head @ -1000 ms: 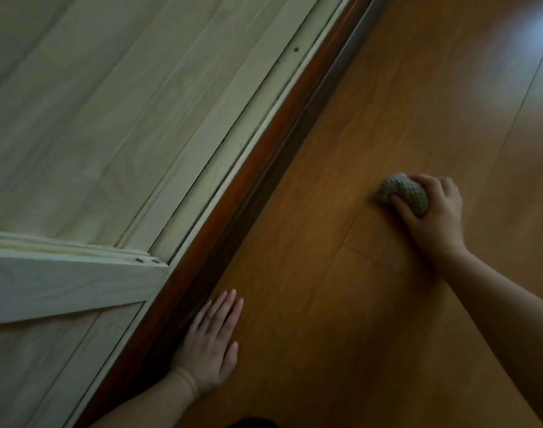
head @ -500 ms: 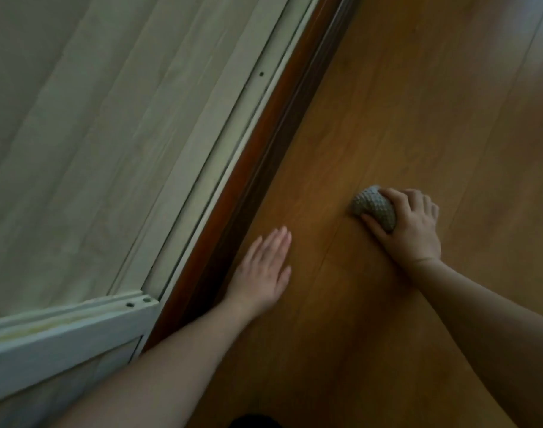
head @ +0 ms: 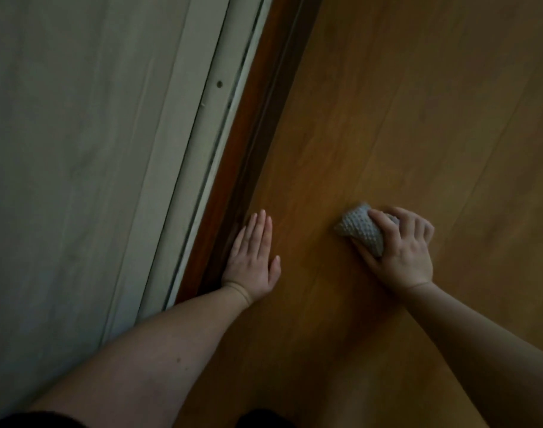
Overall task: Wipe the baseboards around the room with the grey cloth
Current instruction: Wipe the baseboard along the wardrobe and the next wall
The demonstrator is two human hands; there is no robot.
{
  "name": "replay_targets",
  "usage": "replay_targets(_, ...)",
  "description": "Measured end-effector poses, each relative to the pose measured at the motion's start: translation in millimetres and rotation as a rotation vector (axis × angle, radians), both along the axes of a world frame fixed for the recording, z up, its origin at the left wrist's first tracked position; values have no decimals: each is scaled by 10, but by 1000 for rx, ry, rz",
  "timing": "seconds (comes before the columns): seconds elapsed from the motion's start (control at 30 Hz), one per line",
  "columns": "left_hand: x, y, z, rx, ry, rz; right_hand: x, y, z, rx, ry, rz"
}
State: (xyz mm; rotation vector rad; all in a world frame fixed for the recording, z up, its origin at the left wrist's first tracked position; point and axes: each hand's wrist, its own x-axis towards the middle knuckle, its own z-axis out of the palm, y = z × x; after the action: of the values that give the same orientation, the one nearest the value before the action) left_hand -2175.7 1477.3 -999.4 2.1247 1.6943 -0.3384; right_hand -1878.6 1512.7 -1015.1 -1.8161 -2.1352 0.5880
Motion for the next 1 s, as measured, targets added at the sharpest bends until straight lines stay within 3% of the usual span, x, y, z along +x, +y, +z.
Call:
replay_targets(0.47,-60,-60,-57,44,-63,15,-23,33,95,-110,35,2)
replay_targets(1.0,-20,-40,-51,98,7,39,11,93,87,-91,91,-1)
